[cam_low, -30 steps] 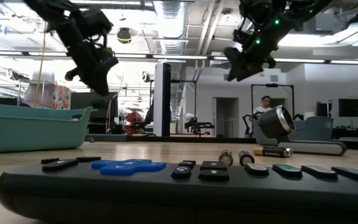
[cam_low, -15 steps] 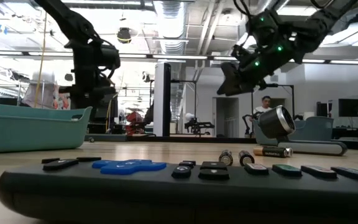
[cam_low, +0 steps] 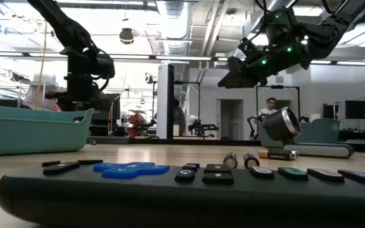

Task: Sort batteries
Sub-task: Put the silver battery into the blue bin

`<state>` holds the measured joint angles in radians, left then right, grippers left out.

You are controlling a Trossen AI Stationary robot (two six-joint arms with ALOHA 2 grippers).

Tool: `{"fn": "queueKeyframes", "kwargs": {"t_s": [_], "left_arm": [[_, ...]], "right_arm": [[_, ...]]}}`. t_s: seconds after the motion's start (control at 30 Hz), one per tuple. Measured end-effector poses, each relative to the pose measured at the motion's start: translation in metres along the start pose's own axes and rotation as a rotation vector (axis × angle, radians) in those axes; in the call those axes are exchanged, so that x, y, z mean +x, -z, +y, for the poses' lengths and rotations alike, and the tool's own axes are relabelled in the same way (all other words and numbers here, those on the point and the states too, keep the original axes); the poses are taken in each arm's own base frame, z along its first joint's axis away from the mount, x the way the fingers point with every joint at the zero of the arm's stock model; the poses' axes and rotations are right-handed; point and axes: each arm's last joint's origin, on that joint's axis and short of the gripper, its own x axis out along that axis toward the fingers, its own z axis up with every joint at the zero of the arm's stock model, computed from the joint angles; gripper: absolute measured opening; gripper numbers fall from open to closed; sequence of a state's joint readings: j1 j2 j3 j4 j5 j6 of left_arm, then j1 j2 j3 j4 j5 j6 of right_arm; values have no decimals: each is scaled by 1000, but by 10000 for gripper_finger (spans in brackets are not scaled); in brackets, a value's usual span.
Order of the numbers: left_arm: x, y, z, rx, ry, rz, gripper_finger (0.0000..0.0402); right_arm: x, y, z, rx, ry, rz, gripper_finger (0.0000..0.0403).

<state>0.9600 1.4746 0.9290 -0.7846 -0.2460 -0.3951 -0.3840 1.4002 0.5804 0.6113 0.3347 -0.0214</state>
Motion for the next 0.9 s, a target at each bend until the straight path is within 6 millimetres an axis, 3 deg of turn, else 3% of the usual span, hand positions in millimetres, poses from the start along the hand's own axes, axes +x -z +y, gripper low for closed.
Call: {"fn": "queueKeyframes", "kwargs": {"t_s": [0.3, 0.9], "left_arm": [[20, 13, -2, -54, 66, -5, 172], [34, 21, -2, -70, 70, -43, 172]], "right_arm": [[-5, -15, -16, -1, -9, -74, 214], [-4, -15, -22, -4, 1, -73, 214]]}}
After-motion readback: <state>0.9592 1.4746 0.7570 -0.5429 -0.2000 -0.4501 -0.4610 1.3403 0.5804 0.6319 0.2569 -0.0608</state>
